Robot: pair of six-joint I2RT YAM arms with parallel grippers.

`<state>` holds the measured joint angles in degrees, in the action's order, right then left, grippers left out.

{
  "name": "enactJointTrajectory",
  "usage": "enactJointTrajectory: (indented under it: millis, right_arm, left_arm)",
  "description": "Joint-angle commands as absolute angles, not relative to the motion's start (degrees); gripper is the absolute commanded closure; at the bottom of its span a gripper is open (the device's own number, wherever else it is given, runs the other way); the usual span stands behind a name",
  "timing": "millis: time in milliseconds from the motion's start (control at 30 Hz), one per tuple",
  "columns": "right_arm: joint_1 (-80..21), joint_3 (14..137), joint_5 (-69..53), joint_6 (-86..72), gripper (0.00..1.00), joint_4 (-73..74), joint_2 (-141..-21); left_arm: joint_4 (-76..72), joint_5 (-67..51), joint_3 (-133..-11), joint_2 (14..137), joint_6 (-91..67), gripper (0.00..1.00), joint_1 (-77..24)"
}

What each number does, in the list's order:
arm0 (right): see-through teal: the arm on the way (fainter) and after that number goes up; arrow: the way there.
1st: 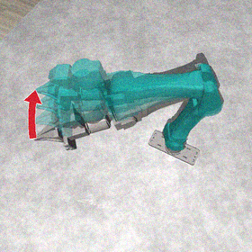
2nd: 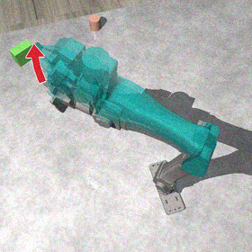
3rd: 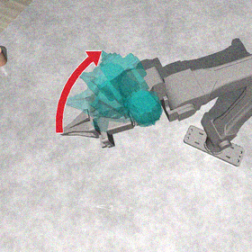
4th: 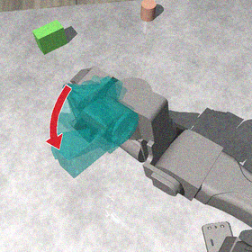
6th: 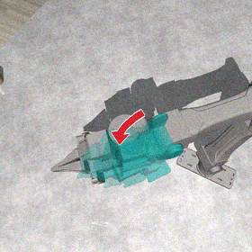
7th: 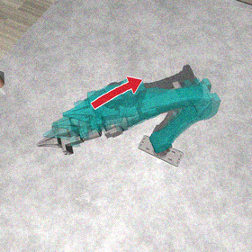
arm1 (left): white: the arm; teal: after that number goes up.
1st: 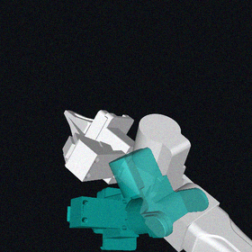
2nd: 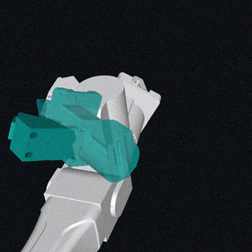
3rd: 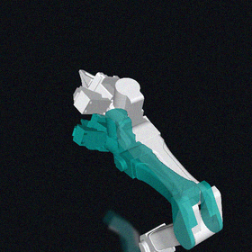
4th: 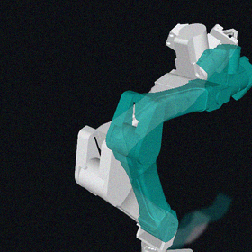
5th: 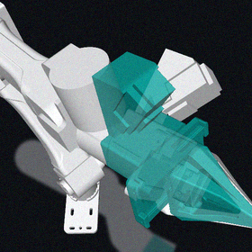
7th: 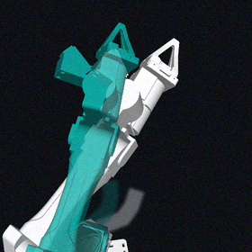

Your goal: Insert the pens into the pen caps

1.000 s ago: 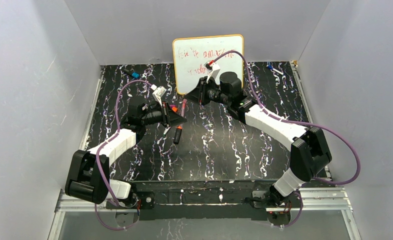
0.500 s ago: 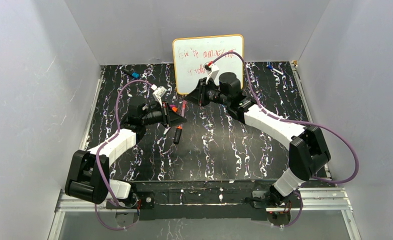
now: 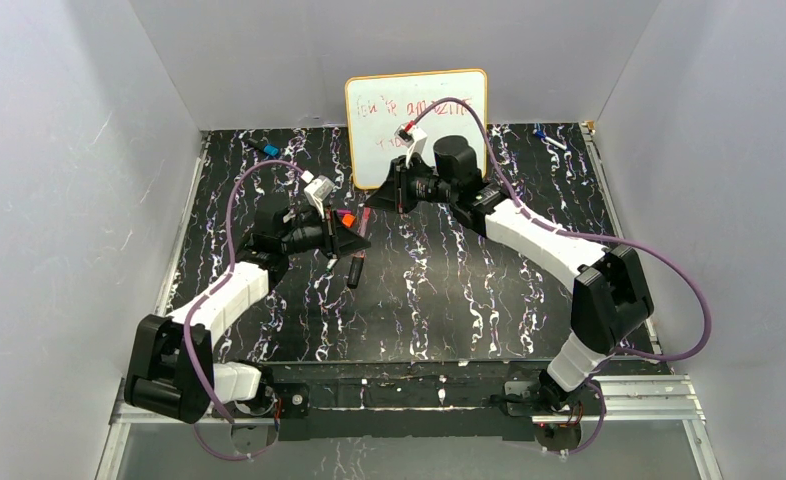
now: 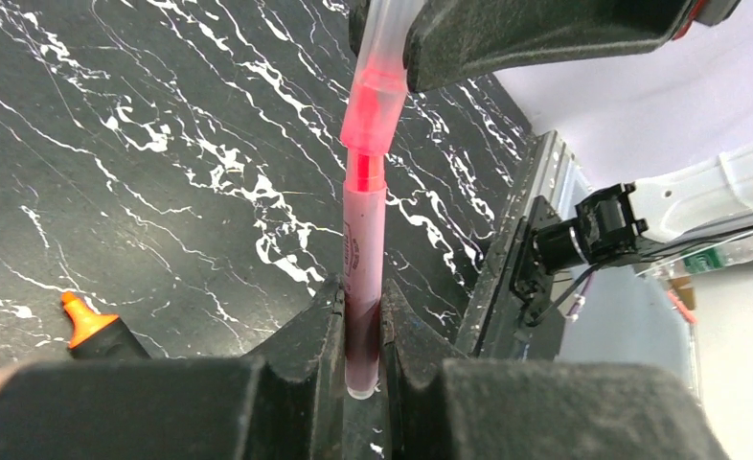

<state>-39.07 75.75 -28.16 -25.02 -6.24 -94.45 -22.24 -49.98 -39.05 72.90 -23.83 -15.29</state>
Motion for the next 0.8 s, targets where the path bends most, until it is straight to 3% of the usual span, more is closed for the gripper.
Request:
enactJointTrajectory:
  millis: [0,233,767]
  right_arm:
    - [-39.57,79.26,-36.09,-20.86,0.99,1.70,-94.80]
    - [-39.64,79.21,-42.16,-21.35,0.99,3.09,-95.52]
    - [-42.50,75.12,-41.79,-22.20,0.99,0.80,-95.89]
  left_arm:
    - [-19.92,-45.20,-41.02,69.95,-17.43,1.00,-15.01]
    - [-23.27,-41.50,-39.96,67.23,-14.98,1.00,-15.00]
    - [-39.09,-42.36,-40.04,71.16,-25.11,1.00,-15.03]
